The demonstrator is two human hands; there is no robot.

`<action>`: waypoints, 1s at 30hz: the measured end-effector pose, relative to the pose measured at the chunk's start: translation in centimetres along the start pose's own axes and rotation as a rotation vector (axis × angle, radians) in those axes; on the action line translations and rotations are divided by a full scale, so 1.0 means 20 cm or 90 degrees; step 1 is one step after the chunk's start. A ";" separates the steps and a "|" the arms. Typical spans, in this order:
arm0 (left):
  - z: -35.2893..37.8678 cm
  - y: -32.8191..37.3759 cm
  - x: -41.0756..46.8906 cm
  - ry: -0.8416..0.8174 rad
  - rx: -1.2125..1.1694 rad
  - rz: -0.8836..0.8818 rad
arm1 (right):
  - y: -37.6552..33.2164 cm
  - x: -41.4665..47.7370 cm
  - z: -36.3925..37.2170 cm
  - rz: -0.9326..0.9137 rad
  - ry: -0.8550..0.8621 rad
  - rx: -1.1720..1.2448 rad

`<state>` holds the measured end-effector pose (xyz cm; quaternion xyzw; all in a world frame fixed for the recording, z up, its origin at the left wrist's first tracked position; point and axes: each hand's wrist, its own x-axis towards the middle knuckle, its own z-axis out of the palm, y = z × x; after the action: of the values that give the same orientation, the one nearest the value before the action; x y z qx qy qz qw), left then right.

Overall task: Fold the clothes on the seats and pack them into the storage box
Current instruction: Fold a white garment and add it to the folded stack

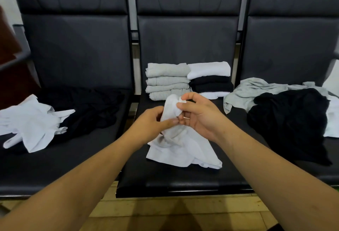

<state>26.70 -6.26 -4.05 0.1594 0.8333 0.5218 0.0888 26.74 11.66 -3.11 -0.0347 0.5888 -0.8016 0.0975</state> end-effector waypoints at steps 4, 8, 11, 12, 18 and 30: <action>-0.04 -0.04 0.02 0.069 -0.060 0.002 | 0.00 0.02 -0.05 -0.035 0.050 -0.096; -0.09 -0.05 0.05 0.165 -0.022 0.023 | 0.00 0.02 -0.11 -0.067 0.110 -0.220; -0.10 0.00 0.05 0.214 -0.013 0.055 | -0.02 0.01 -0.10 -0.100 0.152 -0.249; -0.10 0.01 0.05 0.241 -0.013 0.067 | -0.03 0.01 -0.09 -0.112 0.157 -0.241; -0.24 0.31 0.14 0.290 -0.109 0.136 | -0.31 0.03 -0.02 -0.178 0.201 -0.124; -0.63 1.03 0.29 0.243 -0.237 0.179 | -1.12 0.07 0.24 -0.320 0.163 -0.333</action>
<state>20.90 -6.45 20.06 0.1532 0.6949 0.6932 -0.1149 23.68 13.35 19.57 -0.1012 0.7538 -0.6213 -0.1885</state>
